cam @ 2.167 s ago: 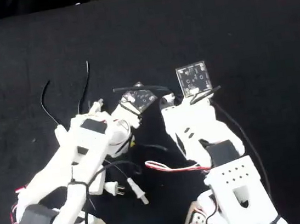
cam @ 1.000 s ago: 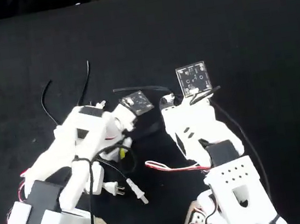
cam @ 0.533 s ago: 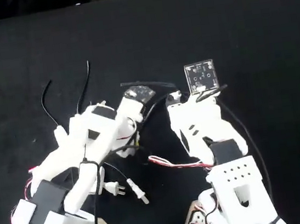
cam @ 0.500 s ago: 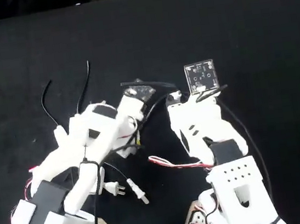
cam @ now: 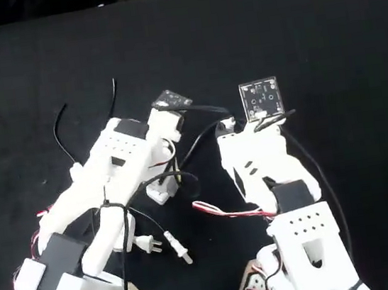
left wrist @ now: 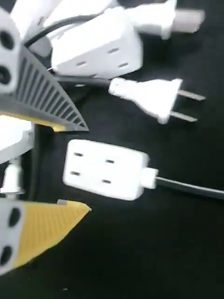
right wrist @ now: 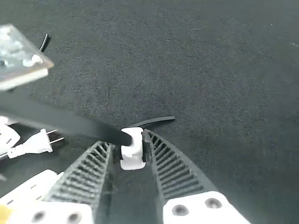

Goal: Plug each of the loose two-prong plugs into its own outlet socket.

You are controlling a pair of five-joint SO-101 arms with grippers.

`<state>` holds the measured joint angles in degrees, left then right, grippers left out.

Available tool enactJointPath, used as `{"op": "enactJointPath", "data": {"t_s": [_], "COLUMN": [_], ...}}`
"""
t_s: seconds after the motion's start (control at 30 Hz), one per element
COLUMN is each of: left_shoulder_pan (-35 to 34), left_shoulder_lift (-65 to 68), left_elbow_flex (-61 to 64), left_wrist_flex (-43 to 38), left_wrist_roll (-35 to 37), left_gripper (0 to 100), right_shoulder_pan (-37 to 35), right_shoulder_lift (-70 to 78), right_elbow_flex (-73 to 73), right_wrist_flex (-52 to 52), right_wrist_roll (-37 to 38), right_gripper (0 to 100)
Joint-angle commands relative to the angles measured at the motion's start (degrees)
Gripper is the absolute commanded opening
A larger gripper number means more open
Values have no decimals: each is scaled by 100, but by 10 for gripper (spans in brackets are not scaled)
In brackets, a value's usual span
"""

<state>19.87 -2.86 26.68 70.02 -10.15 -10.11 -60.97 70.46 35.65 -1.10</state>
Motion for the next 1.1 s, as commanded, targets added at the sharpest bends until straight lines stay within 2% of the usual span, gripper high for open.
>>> {"op": "enactJointPath", "data": {"t_s": [0.0,0.3,0.53,0.7,0.8,0.93,1.07], "left_shoulder_pan": [-259,-1921,-3125,-3916,-4189,-4321,-4321], "left_shoulder_lift": [-712,-3921,-6136,-7604,-8413,-9240,-9662], "left_elbow_flex": [171,1692,3187,4488,5174,5684,5947], "left_wrist_flex": [281,88,9,-659,-905,-870,-862], "left_wrist_roll": [79,79,88,88,53,79,88], "left_gripper": [238,238,232,97,39,80,105], "right_shoulder_pan": [53,-9,-835,-1547,-2145,-2690,-2796], "right_shoulder_lift": [-84,-84,-84,-57,-48,-40,66], "right_elbow_flex": [-48,-40,-31,66,163,374,541], "right_wrist_flex": [-105,-79,97,70,53,-255,-642], "right_wrist_roll": [62,53,62,62,62,53,62], "right_gripper": [12,12,12,12,12,12,12]}}
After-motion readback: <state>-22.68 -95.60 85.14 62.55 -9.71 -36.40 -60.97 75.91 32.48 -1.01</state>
